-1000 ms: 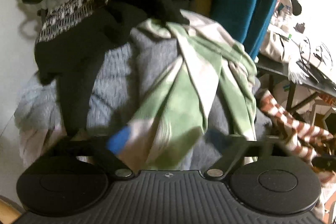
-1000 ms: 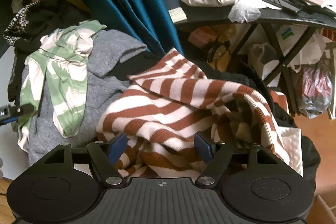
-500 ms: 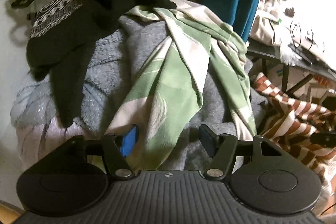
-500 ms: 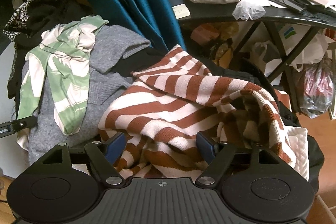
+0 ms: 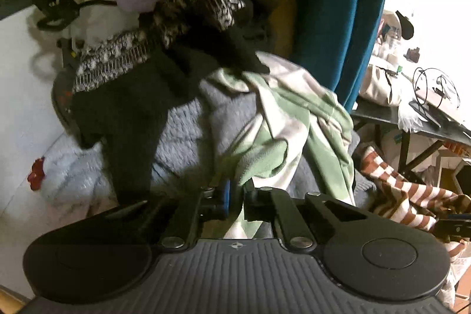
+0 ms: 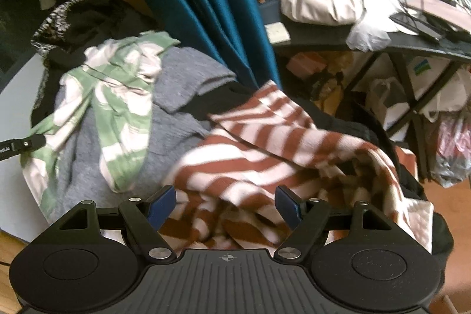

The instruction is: Fold clothes

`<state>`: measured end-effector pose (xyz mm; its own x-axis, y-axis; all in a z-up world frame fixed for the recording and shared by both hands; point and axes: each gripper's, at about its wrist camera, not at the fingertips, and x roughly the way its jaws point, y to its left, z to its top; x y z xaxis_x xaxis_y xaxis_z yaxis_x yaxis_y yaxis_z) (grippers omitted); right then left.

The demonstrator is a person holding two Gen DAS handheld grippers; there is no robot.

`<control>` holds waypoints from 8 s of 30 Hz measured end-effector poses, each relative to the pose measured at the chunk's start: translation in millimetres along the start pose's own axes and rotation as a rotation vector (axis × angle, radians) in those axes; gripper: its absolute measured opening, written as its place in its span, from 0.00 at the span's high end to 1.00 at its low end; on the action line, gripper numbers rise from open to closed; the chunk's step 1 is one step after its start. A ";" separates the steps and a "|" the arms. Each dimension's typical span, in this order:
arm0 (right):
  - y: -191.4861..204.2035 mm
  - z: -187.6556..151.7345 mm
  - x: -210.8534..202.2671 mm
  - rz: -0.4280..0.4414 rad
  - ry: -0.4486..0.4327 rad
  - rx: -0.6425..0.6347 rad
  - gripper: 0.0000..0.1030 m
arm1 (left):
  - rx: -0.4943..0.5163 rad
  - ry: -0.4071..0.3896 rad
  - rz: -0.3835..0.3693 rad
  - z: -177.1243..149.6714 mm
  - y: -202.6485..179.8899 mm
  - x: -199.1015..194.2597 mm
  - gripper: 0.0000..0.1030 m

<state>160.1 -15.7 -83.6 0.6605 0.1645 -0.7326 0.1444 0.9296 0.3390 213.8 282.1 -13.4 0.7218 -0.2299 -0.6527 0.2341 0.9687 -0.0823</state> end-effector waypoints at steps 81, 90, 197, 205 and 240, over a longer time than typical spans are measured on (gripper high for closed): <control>38.0 -69.7 94.5 -0.367 0.091 -0.354 0.01 | 0.110 0.082 -0.161 -51.6 33.6 14.0 0.38; 39.4 -74.2 91.6 -0.372 0.070 -0.354 0.01 | 0.118 0.134 -0.096 -62.0 34.8 39.8 0.34; 81.1 100.6 54.3 -0.129 -0.195 -0.033 0.94 | -0.022 -0.430 -0.092 70.7 92.6 -60.1 0.96; 67.8 113.4 57.6 -0.215 -0.221 -0.037 0.94 | -0.034 -0.388 -0.098 65.7 88.5 -47.7 0.95; 77.1 138.5 115.5 -0.183 -0.112 -0.026 0.94 | 0.181 -0.142 -0.022 171.1 66.7 128.8 0.96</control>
<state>349.6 29.3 -60.4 0.7030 -0.0441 -0.7098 0.2516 0.9489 0.1903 433.8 301.1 25.9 0.7968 -0.2742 -0.5384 0.3544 0.9338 0.0491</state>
